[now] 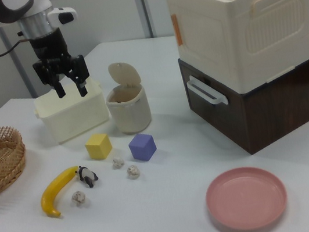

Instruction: Open the trash can

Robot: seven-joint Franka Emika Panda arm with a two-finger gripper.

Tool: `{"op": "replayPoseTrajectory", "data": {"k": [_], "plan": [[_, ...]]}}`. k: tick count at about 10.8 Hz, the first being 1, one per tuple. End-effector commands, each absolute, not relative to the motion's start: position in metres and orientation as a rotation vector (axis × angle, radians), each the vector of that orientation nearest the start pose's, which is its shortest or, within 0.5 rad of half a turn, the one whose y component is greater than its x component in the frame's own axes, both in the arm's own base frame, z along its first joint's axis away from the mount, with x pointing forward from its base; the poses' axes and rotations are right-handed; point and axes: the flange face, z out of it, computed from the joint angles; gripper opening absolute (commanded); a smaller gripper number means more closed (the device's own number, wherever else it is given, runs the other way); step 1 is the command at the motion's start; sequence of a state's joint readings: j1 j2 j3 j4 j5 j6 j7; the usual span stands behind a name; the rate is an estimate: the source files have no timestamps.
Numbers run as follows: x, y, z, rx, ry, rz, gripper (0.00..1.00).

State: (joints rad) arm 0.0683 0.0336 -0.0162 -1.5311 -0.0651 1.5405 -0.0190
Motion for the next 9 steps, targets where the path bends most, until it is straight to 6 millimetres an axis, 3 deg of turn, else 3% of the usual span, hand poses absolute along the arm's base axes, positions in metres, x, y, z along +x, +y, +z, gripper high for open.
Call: {"op": "replayPoseTrajectory", "data": {"k": [1, 9], "plan": [[0.5524, 0.0219, 0.6250, -3.211, -0.106, 0.047, 1.00], [0.5518, 0.0129, 0.6297, -3.216, -0.068, 0.040, 1.00]]}}
